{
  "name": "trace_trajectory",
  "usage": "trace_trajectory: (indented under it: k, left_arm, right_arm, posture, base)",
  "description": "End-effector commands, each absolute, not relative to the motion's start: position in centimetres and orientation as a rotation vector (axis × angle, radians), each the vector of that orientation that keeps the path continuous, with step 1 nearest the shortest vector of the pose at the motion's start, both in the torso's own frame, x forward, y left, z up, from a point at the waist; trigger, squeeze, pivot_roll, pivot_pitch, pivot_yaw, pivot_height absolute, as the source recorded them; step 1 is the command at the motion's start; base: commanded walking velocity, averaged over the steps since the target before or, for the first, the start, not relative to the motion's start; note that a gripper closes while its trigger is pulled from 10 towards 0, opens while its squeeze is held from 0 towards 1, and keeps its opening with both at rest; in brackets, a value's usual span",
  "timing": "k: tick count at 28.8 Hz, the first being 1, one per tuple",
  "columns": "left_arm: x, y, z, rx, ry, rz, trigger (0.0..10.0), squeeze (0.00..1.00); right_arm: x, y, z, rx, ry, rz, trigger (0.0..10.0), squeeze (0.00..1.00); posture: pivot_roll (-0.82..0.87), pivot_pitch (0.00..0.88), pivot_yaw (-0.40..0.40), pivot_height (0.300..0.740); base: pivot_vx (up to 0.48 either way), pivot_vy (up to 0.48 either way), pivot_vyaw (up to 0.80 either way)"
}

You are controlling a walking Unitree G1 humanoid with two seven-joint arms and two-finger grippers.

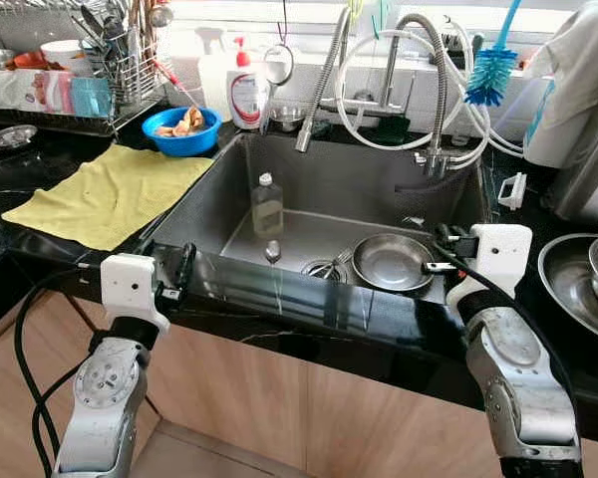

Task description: Kitchen organization

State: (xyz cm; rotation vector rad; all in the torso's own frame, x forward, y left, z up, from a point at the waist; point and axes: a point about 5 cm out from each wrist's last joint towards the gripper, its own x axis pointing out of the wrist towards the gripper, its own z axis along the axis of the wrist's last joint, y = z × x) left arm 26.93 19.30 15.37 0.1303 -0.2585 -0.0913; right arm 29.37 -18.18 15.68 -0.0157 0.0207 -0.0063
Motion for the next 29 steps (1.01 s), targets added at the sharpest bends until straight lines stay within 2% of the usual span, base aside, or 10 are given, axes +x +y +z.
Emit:
trace_trajectory:
  k: [1,17,18,19,20,21,22,25,29]
  left_arm:
    - [26.9,19.1,15.3,0.149,-0.245,-0.105,10.0,0.0]
    - [26.9,19.1,15.2,0.151,-0.233,-0.11,10.0,0.0]
    - [26.9,19.1,15.2,0.151,-0.233,-0.11,10.0,0.0]
    - [26.9,19.1,15.2,0.151,-0.233,-0.109,10.0,0.0]
    - [26.9,19.1,15.2,0.151,-0.233,-0.109,10.0,0.0]
    - [26.9,19.1,15.2,0.15,-0.233,-0.108,10.0,0.0]
    - [27.0,19.1,15.2,0.15,-0.234,-0.108,10.0,0.0]
    - [27.0,19.0,15.3,0.149,-0.236,-0.11,10.0,0.0]
    - [27.1,19.0,15.3,0.145,-0.237,-0.109,10.0,0.0]
  right_arm:
    - [29.5,-17.7,15.7,0.003,0.046,0.001,10.0,1.0]
    - [29.3,-17.6,15.2,0.031,0.098,-0.006,10.0,1.0]
    - [29.2,-17.6,15.5,0.029,0.071,-0.008,10.0,0.92]
    - [29.2,-17.6,15.8,0.028,0.051,-0.01,10.0,0.92]
    - [29.2,-17.6,16.2,0.02,0.024,-0.016,10.0,0.36]
    - [29.1,-17.7,16.7,0.007,-0.011,-0.027,10.0,0.0]
    - [29.0,-18.1,18.2,-0.005,-0.106,-0.077,10.0,0.0]
    - [28.7,-18.7,19.6,-0.011,-0.192,-0.129,10.0,0.0]
    - [27.1,-20.8,21.0,-0.007,-0.283,-0.261,10.0,0.0]
  posture:
    - [-0.06,0.0,0.022,0.74]
    - [-0.06,0.0,0.023,0.74]
    - [-0.06,0.0,0.023,0.74]
    - [-0.06,0.0,0.023,0.74]
    - [-0.06,0.0,0.023,0.74]
    - [-0.06,0.0,0.024,0.74]
    - [-0.06,0.0,0.024,0.74]
    - [-0.06,0.0,0.026,0.74]
    - [-0.07,0.0,0.027,0.74]
  base:
    - [0.0,0.0,0.0]
    - [0.0,0.0,0.0]
    - [0.0,0.0,0.0]
    - [0.0,0.0,0.0]
    - [0.0,0.0,0.0]
    - [0.0,0.0,0.0]
    - [0.0,0.0,0.0]
    - [0.0,0.0,0.0]
    - [0.0,0.0,0.0]
